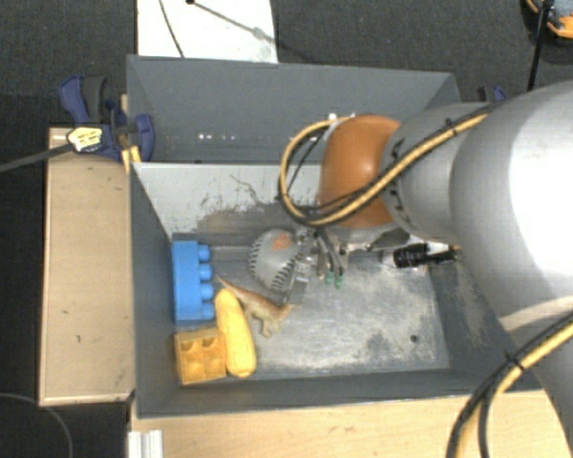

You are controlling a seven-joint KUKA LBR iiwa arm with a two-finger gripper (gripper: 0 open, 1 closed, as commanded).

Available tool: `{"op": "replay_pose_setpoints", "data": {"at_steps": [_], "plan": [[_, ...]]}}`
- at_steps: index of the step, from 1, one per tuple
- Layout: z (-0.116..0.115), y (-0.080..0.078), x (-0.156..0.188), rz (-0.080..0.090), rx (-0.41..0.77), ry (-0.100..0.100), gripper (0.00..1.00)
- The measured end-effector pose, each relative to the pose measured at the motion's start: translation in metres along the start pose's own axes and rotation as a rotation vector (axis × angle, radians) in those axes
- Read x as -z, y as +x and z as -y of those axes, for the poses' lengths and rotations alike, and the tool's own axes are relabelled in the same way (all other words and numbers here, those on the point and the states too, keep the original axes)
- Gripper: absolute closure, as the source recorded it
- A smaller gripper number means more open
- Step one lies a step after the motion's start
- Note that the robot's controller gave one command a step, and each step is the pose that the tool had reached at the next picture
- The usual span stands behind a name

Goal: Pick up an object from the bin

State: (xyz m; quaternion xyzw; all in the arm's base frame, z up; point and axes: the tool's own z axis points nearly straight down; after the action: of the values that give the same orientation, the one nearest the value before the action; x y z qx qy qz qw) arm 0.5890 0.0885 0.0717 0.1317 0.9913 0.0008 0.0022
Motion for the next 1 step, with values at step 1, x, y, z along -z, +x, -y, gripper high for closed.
{"op": "replay_pose_setpoints", "data": {"at_steps": [1], "plan": [[0.0,0.0,0.0,0.0,0.001,0.0,1.0]]}}
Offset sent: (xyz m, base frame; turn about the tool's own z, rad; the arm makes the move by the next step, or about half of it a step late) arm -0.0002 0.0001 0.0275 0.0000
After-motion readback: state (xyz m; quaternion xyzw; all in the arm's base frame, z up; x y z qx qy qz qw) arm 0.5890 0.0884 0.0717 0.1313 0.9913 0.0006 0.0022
